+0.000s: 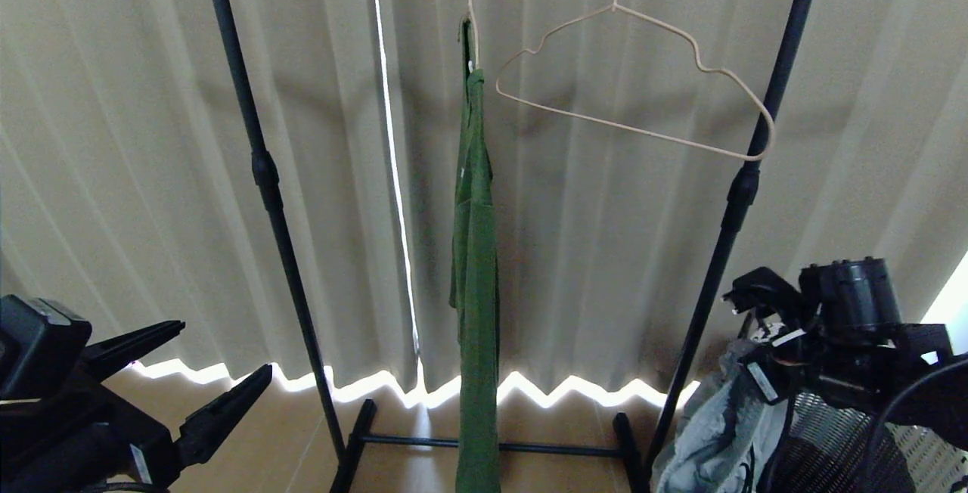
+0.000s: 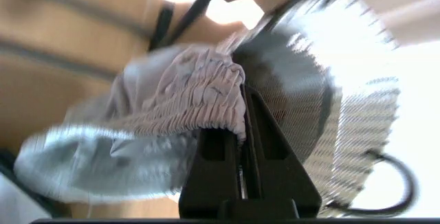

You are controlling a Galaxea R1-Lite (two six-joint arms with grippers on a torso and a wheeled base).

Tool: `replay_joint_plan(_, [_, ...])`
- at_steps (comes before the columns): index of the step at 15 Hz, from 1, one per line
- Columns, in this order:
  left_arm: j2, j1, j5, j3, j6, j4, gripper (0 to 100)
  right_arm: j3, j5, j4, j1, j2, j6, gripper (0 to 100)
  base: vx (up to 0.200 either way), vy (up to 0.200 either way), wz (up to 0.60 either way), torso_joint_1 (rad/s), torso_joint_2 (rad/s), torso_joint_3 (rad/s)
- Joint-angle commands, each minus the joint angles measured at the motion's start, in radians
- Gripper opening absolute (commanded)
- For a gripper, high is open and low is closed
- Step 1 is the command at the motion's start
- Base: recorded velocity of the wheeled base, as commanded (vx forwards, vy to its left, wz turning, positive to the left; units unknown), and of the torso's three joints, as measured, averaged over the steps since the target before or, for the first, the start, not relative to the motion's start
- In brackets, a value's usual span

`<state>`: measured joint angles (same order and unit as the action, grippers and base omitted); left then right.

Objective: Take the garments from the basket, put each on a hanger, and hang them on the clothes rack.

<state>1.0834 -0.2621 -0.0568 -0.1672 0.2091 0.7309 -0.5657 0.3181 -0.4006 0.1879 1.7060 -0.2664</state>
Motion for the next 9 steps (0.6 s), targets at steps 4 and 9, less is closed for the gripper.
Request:
replay_joint_plan(4, [-0.014, -0.008, -0.001, 0.003, 0.004, 0.001, 100, -0.163, -0.074, 0.085, 0.054, -0.387, -0.088, 0, 0.000, 0.000, 0.00, 0.000, 0.00, 0.000])
replay_joint_plan(9, [-0.008, -0.187, -0.003, -0.015, -0.002, 0.001, 100, -0.246, -0.074, 0.125, 0.206, -0.459, -0.086, 0, 0.000, 0.000, 0.00, 0.000, 0.00, 0.000])
